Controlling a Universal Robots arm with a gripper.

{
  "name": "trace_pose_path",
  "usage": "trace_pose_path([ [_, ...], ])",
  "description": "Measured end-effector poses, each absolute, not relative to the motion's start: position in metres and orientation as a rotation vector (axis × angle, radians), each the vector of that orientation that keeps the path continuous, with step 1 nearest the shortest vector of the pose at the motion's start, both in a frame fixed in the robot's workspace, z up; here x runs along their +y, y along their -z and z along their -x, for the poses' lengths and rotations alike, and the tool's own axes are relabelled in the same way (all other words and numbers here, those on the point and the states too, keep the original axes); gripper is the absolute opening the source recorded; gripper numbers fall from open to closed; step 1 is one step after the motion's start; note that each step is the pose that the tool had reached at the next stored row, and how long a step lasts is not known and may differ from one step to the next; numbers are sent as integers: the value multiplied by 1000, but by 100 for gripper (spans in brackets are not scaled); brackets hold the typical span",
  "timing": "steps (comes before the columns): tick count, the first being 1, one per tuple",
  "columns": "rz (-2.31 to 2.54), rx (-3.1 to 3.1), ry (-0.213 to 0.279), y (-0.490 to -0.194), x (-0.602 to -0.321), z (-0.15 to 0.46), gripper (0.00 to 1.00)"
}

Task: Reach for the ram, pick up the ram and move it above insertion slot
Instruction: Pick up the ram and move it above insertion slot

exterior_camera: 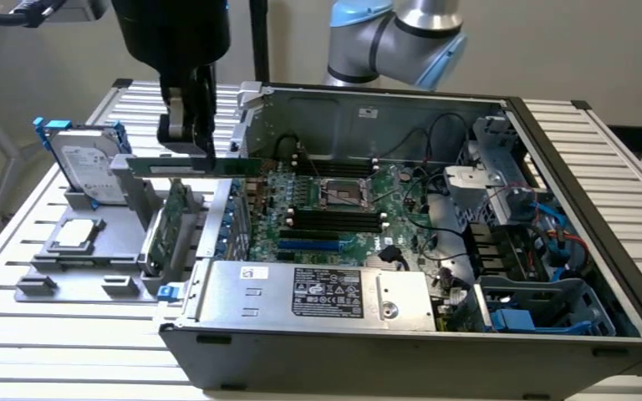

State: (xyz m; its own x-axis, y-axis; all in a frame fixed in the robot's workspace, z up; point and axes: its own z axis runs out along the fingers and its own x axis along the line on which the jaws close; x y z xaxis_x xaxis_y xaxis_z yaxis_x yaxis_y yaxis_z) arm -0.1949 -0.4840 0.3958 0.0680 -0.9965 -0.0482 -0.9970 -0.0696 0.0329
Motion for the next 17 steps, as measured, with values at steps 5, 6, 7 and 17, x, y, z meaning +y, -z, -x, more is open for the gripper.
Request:
trace_pose_path([
  [5,2289,2136,-92,-396,-481,173,13],
  [6,2289,2136,-92,-396,-480,169,13],
  [7,2289,2136,-92,-396,-479,164,13],
  [17,2289,2136,-92,-396,-464,128,13],
])
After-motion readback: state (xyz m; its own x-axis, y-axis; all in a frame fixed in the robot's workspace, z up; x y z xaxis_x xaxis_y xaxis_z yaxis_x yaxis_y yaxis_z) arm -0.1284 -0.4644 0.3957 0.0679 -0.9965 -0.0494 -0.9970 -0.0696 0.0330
